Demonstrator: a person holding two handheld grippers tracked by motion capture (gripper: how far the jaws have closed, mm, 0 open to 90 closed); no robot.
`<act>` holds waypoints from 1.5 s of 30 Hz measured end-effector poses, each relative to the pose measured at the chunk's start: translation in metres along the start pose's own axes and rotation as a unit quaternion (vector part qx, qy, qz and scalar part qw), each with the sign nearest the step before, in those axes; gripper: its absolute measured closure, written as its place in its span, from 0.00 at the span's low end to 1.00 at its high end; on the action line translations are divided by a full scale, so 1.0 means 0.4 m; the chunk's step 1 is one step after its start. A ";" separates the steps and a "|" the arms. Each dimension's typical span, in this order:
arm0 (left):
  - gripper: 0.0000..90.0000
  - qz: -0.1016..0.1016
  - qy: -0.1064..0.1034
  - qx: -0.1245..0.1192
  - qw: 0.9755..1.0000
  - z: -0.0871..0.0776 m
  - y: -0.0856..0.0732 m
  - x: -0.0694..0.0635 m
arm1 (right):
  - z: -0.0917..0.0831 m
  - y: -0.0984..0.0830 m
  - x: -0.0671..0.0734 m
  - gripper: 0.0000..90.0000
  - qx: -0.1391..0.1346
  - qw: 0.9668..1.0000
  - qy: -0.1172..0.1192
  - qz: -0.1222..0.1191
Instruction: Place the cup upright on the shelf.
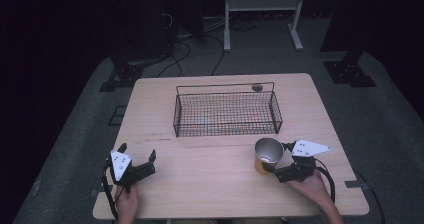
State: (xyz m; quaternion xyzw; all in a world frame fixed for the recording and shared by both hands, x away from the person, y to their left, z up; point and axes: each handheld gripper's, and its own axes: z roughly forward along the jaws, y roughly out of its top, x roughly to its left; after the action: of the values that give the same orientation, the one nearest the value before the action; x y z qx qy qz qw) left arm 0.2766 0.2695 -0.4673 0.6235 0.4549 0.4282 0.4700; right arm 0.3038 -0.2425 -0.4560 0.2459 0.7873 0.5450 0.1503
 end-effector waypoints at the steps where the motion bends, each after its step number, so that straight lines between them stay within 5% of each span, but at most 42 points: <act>1: 0.00 0.000 0.000 0.000 1.000 0.000 0.000 0.000 | 0.003 0.001 0.000 0.13 -0.001 1.000 0.000 0.000; 29: 0.00 -0.001 0.000 -0.001 1.000 0.000 0.000 0.001 | 0.018 0.033 -0.009 0.14 0.006 1.000 0.025 0.003; 45: 0.00 -0.001 0.001 0.000 1.000 0.000 0.000 0.002 | 0.009 0.124 -0.029 0.14 0.005 0.999 0.054 0.000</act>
State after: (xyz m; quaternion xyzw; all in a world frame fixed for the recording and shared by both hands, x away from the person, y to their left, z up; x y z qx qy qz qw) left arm 0.2768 0.2702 -0.4673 0.6224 0.4561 0.4281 0.4705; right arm 0.3264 -0.2320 -0.4114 0.2168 0.7969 0.5537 0.1062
